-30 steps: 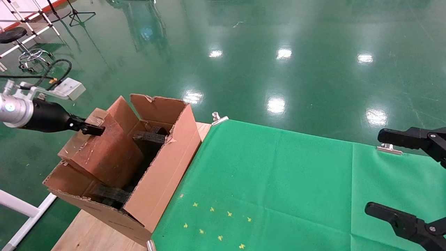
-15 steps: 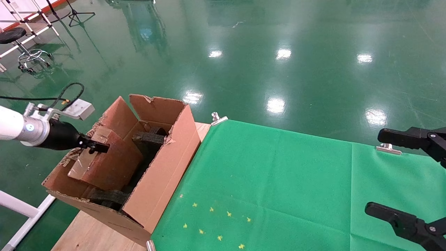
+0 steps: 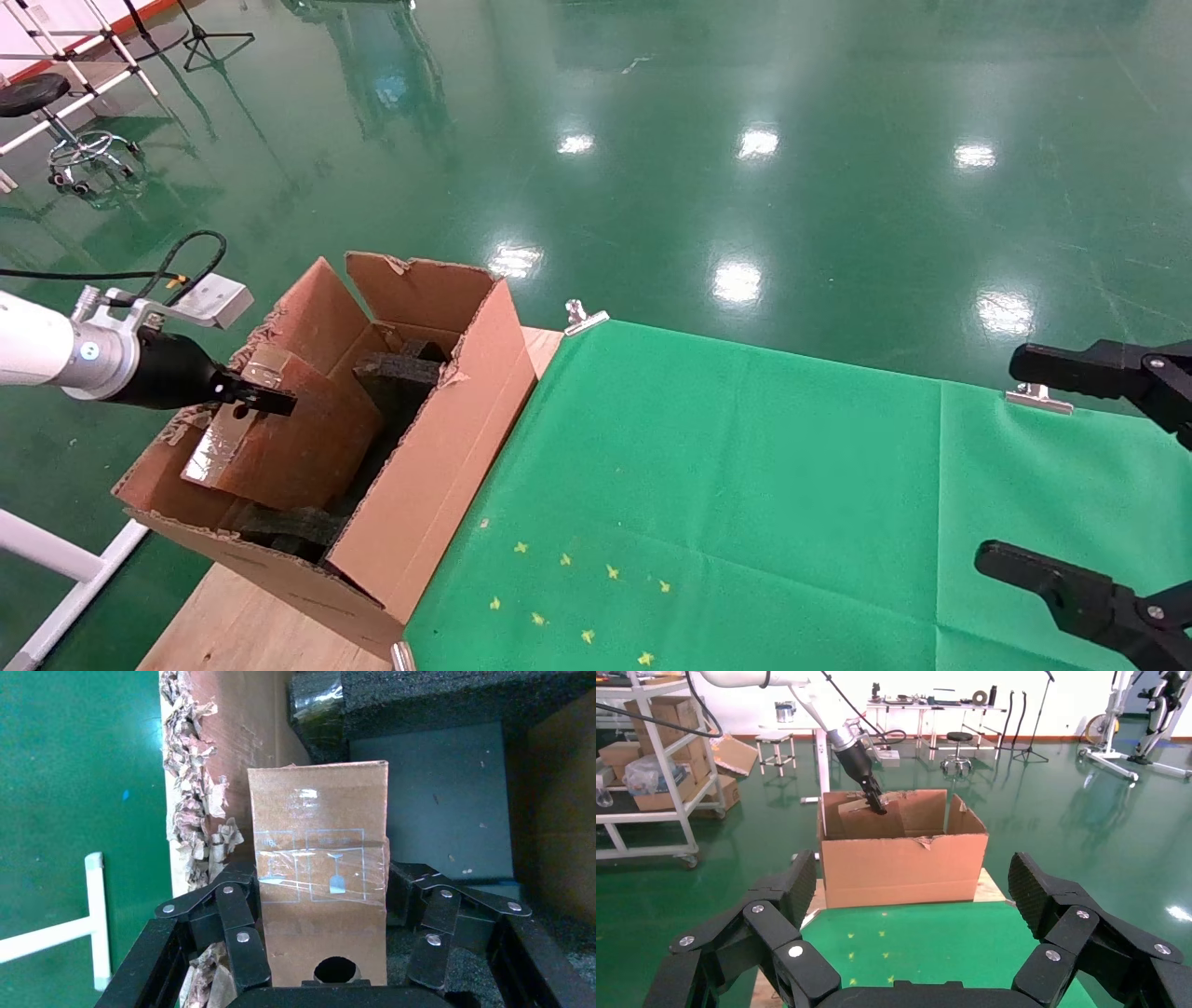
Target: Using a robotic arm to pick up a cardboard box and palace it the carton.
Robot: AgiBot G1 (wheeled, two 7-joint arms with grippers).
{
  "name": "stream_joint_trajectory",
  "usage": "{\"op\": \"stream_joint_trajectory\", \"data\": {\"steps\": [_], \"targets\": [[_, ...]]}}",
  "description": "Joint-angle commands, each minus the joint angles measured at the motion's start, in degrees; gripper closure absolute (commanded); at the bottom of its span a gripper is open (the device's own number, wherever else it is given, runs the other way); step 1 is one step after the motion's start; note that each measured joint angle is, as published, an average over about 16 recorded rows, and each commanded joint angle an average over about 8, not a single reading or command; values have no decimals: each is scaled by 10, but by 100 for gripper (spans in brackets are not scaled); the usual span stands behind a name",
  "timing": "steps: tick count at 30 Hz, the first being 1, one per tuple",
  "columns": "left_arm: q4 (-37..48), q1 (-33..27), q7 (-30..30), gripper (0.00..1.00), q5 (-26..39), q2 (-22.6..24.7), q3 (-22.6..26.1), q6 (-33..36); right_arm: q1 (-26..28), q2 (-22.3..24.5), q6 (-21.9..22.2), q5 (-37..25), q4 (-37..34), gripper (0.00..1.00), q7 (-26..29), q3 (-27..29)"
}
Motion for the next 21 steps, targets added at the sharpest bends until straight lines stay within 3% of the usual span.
{"op": "stream_joint_trajectory", "data": {"steps": [1, 21], "targets": [[0, 0, 0, 0, 0, 0, 0, 0, 0, 0, 0, 0, 0, 0, 0, 0], [-12, -9, 8, 0, -5, -3, -4, 14, 0, 0, 0, 0, 0, 0, 0, 0]]}}
